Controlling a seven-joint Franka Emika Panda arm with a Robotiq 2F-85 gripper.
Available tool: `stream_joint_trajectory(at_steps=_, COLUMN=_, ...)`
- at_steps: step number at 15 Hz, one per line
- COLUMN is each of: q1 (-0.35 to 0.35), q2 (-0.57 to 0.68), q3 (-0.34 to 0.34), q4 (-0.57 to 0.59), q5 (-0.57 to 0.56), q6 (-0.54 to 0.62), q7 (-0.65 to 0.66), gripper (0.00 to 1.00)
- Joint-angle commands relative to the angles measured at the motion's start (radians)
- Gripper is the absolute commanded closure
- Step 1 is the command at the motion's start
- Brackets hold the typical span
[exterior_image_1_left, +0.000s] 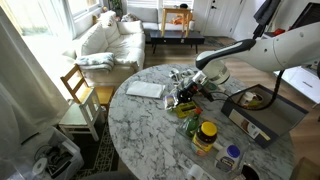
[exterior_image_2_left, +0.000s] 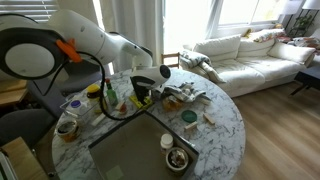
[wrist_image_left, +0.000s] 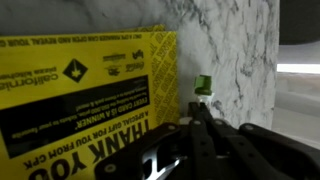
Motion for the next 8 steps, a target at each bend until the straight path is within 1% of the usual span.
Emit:
stream_joint_trajectory(at_steps=1, q1=-0.047, q2=0.009, q3=0.038, q4=0.013, q5=0.116, q6=-0.023, q7=-0.046, gripper=1.0)
stream_joint_trajectory(at_steps=5, q1=-0.075, q2=-0.022, q3=0.042, q4=0.002, q5=0.251, q6=-0.077, q7=-0.077, gripper=1.0)
stream_joint_trajectory(at_steps=8, q1=-0.096, q2=-0.037, q3=0.043, q4=0.004, q5=0.38, q6=-0.173, q7=-0.111, gripper=1.0)
